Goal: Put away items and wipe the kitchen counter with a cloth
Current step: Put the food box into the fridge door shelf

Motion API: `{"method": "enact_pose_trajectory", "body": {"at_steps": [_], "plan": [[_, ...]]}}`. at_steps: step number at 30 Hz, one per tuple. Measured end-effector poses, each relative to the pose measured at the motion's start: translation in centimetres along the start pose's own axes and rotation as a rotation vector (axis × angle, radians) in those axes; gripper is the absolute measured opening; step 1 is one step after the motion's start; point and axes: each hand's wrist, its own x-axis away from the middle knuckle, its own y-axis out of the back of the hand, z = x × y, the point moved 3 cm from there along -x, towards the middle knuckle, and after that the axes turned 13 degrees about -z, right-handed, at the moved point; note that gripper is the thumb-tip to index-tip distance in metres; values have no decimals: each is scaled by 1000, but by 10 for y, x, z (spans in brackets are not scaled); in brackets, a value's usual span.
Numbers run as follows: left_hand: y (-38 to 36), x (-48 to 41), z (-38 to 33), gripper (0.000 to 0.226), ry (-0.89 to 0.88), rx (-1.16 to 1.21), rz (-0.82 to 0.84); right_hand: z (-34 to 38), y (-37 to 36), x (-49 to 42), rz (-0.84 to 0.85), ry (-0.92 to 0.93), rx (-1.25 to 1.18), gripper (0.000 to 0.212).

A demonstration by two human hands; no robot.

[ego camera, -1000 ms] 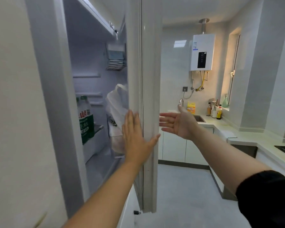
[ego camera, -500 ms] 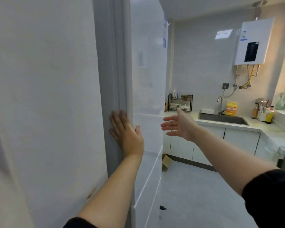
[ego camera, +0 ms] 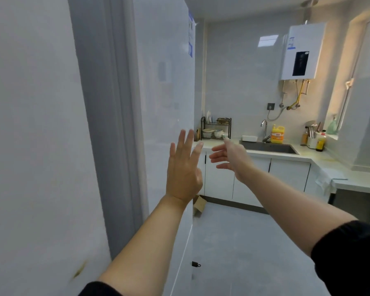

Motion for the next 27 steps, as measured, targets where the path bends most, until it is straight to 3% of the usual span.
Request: {"method": "enact_pose_trajectory", "body": {"at_steps": [4, 8, 15, 19, 27], "plan": [[-59, -2, -22, 58, 151, 138, 132, -10, 58, -28, -217, 176, 102, 38], [-139, -1, -61, 57, 233, 304, 296, -29, 132, -64, -429, 329, 366, 26], [-282, -9, -142, 55, 153, 490, 479, -69, 238, -142, -576, 474, 737, 22], [-377, -16, -199, 55, 106, 603, 531, -84, 311, -192, -673, 470, 855, 28], [-523, 6, -327, 54, 90, 844, 692, -127, 464, -240, -886, 242, 953, 32]]}}
